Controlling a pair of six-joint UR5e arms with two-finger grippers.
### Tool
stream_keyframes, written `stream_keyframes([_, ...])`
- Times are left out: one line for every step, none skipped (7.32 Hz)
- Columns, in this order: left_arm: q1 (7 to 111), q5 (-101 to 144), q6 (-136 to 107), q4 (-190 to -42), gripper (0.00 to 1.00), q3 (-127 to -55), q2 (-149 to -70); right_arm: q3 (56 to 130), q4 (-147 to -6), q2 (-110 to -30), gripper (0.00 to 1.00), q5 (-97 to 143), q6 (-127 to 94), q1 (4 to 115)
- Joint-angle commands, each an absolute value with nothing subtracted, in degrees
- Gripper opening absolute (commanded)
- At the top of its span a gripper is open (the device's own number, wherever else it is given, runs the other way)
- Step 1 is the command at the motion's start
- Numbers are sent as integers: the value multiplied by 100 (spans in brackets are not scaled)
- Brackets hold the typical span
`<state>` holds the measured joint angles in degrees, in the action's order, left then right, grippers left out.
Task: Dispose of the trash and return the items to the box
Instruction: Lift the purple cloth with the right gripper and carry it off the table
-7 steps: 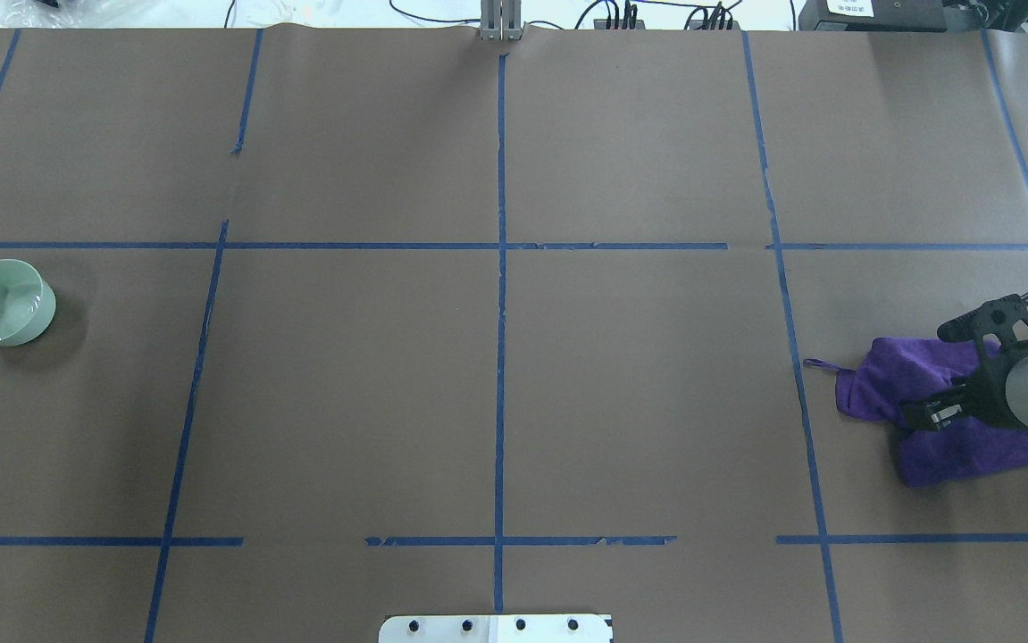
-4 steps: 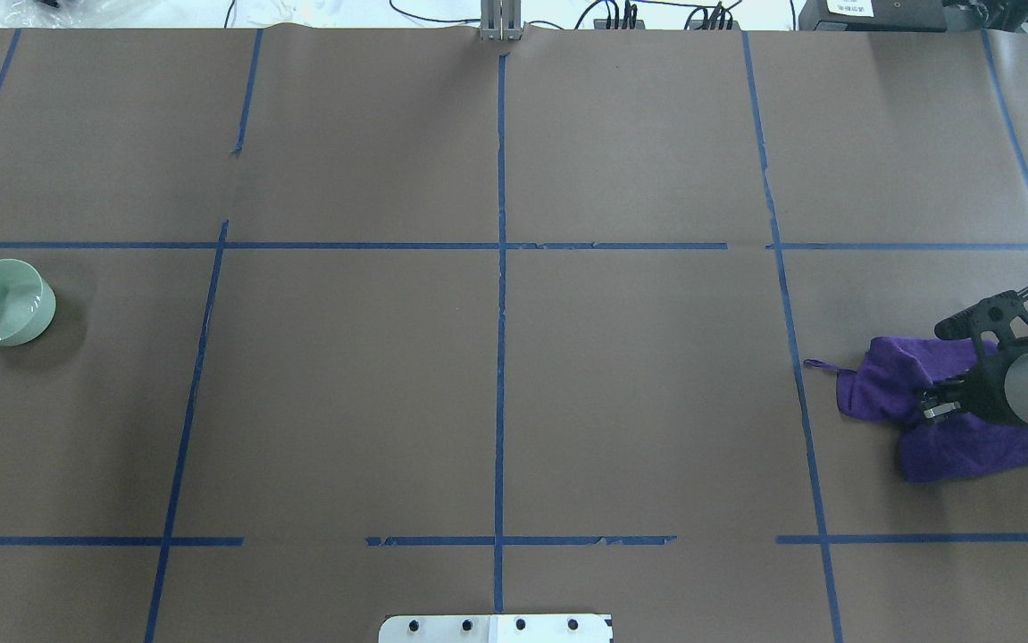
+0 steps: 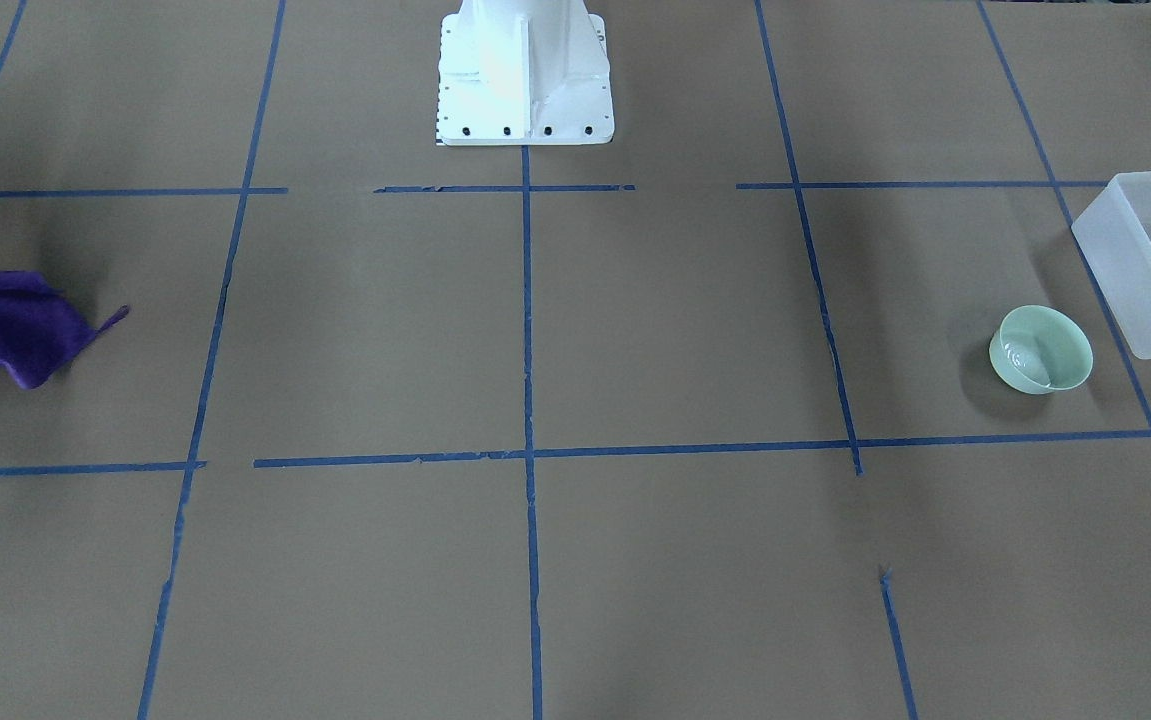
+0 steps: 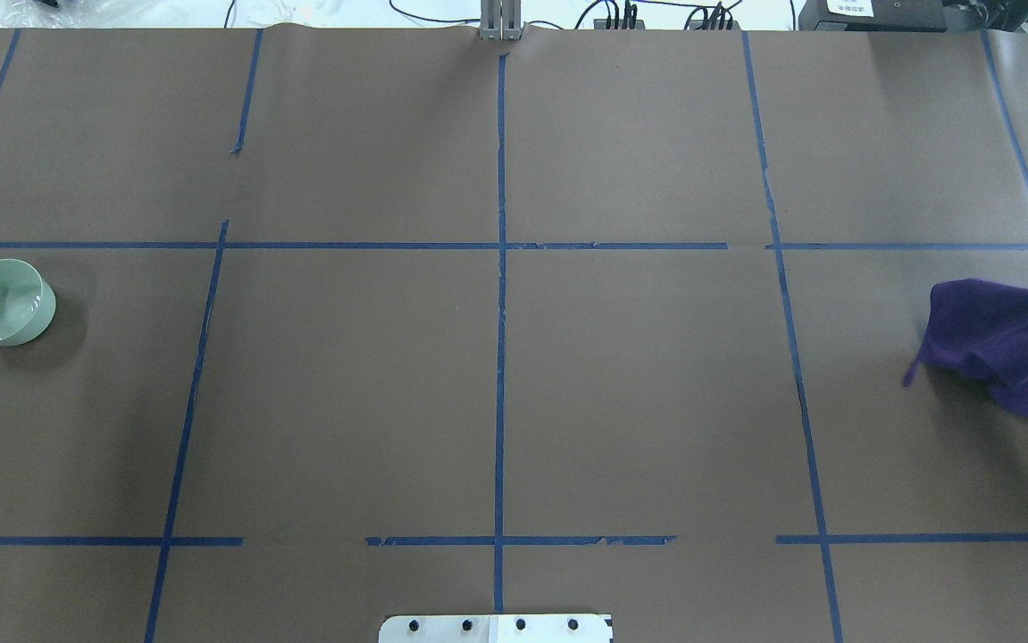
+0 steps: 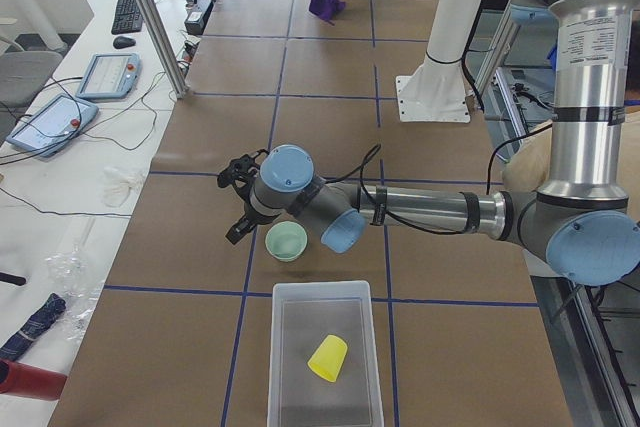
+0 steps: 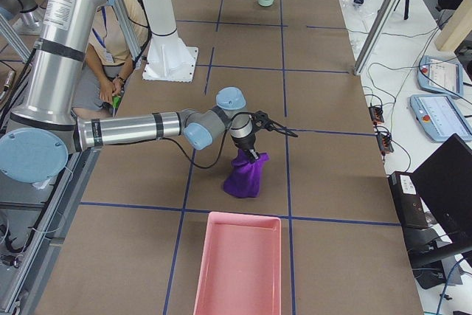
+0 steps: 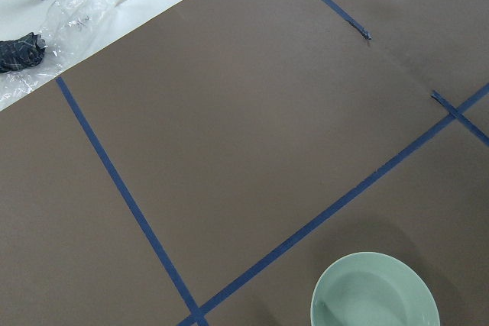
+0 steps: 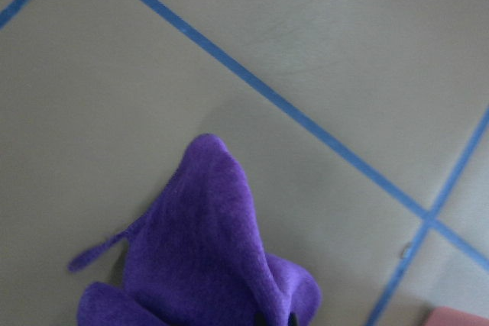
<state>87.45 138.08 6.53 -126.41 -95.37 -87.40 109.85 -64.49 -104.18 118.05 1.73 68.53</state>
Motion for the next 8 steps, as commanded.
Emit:
stream_keyframes([8745,13799,633,-12612,100,-9536,-8771,10899,-8706,-9568,0,12322,3386,8964])
stream_keyframes([8745,13799,598,-12612,100,-9545,-8780,10724,-9510,-9232,0,12314,4411,9687])
stream_keyframes([8736,13799,572,-12612,100,-9536,-8806,10357,-9727,-9107,0,12313,5065,10303])
stream_keyframes([8736,13781,406,-12621,100,-9545,-8841,10110,-9669,-9419,99,12305,5219,10597])
stream_keyframes([8728,13773,326,-12621,100,-9545,-8842,10055,-9616,-9491,100,12487,5116,10608])
stream_keyframes([8728,13772,282,-12621,100,-9554,-8850,10002,-9607,-9536,100,13246,4158,10591])
stream_keyframes([8719,13764,125,-12621,100,-9554,-8877,10115,-9563,-9545,100,13933,3061,10330])
stream_keyframes([8701,13738,-321,-12621,100,-9632,-8903,10569,-9484,-9536,100,14166,1858,9753])
